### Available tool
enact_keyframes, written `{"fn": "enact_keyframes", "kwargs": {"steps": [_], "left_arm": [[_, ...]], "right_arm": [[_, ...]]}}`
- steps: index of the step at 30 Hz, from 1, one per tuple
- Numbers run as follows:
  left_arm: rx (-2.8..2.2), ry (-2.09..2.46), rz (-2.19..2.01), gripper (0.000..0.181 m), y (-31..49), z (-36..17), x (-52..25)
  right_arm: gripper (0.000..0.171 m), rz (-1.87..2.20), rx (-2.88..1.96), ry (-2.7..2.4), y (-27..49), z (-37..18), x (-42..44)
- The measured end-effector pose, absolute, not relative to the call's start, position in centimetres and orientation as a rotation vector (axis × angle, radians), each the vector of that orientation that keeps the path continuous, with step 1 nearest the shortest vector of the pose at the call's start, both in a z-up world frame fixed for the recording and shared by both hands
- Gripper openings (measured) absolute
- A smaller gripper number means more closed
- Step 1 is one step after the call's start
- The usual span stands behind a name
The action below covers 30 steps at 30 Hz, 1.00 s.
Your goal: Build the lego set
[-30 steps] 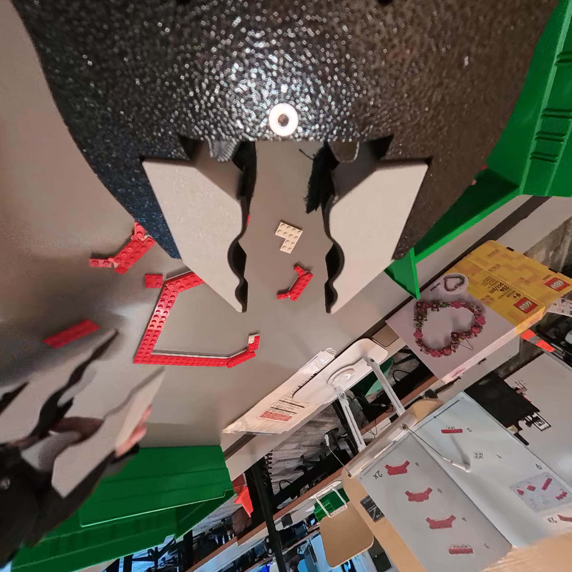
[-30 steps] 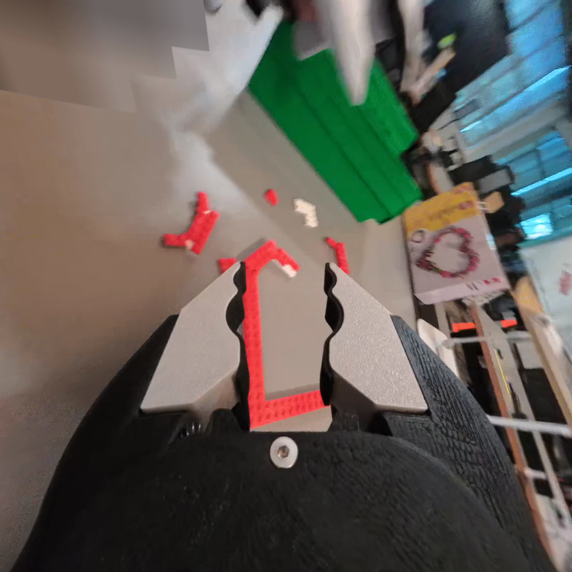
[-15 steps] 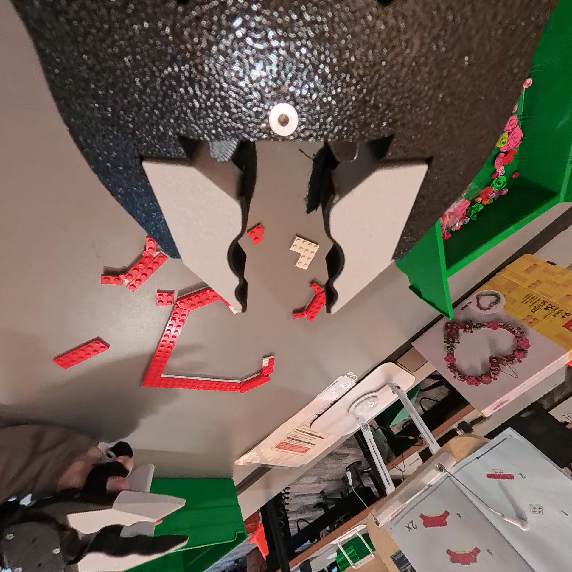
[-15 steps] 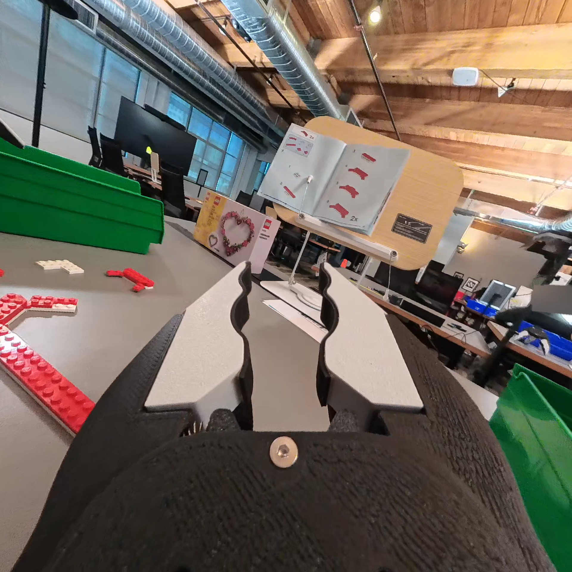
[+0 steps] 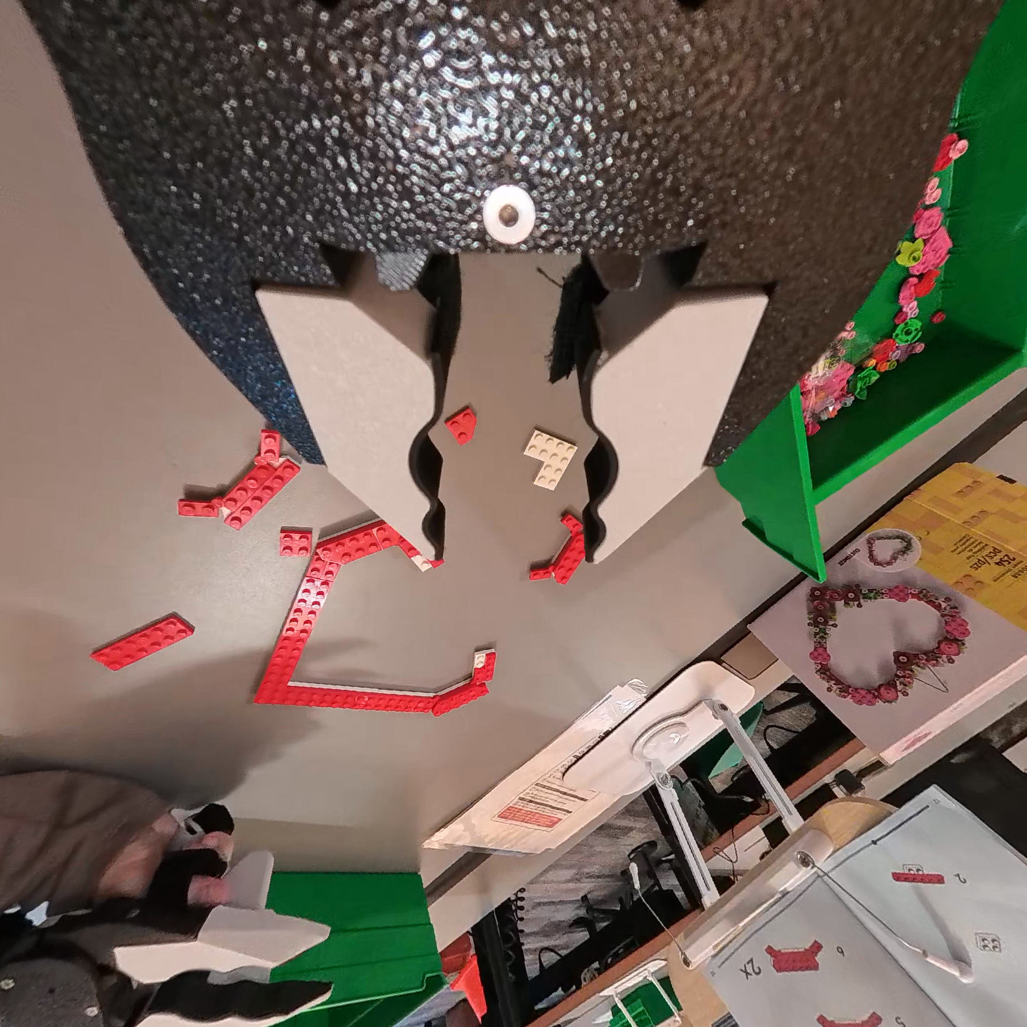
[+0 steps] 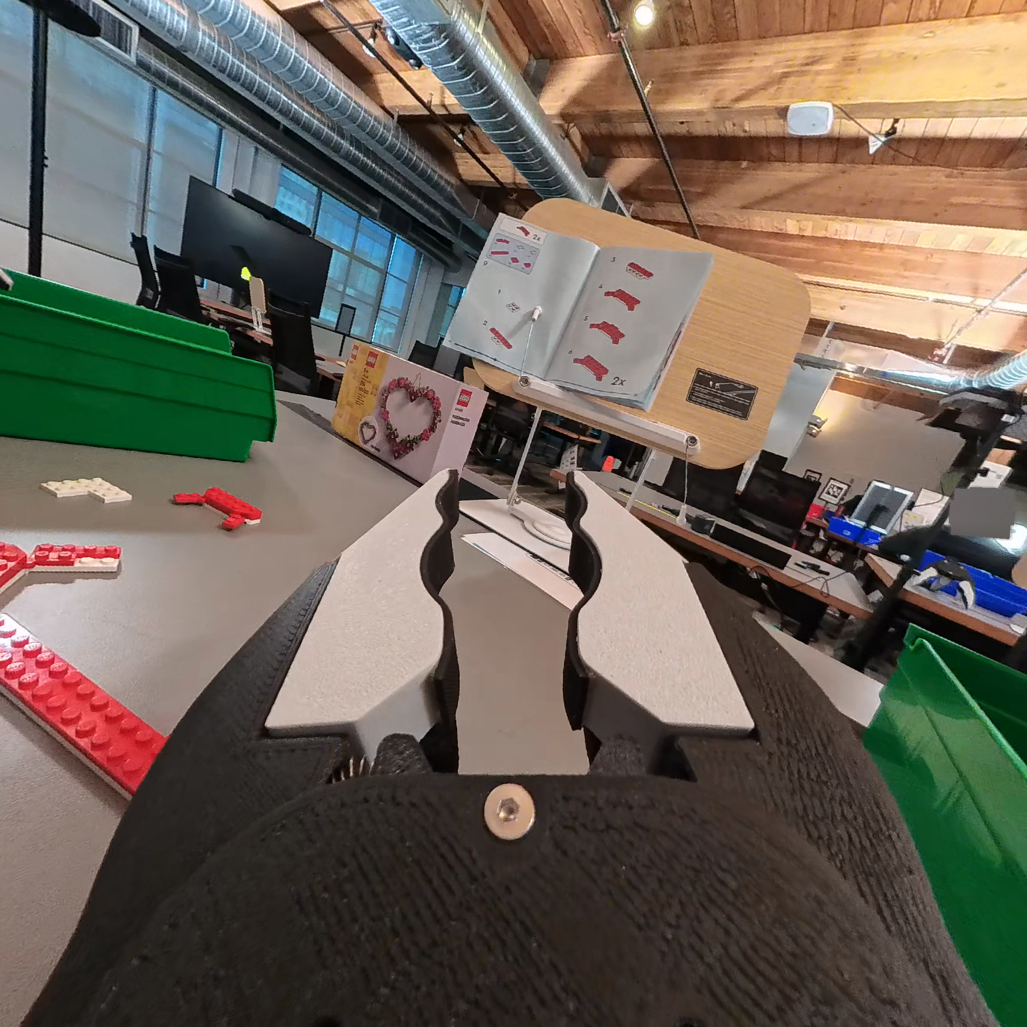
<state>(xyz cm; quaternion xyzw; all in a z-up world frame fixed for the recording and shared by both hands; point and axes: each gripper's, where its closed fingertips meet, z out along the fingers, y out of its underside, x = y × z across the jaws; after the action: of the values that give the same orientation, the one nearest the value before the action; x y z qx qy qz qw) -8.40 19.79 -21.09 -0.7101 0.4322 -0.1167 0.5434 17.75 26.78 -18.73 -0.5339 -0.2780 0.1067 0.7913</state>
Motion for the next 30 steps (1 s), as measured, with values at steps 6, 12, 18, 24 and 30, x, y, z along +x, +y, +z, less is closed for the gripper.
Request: {"fn": "enact_keyframes", "kwargs": {"steps": [6,12,18,24,30], "left_arm": [[-1.695,1.034,-0.277,0.049,19.8,-21.4,-8.3],[-1.739,1.046,-0.316,0.049,19.5,-22.0,-8.2],[-1.777,1.057,-0.323,0.049,19.5,-22.7,-8.2],[-1.787,1.071,-0.324,0.050,19.4,-23.0,-8.1],[-1.785,1.065,-0.325,0.049,19.5,-22.9,-8.3]], "right_arm": [[0.036,0.233,-1.150,-0.582,26.8,-18.6,18.0],[0.036,0.239,-1.153,-0.577,26.8,-18.6,18.1],[0.035,0.240,-1.158,-0.565,26.9,-18.6,18.3],[0.034,0.244,-1.163,-0.566,26.9,-18.7,18.2],[0.034,0.244,-1.167,-0.566,26.9,-18.8,18.2]]}}
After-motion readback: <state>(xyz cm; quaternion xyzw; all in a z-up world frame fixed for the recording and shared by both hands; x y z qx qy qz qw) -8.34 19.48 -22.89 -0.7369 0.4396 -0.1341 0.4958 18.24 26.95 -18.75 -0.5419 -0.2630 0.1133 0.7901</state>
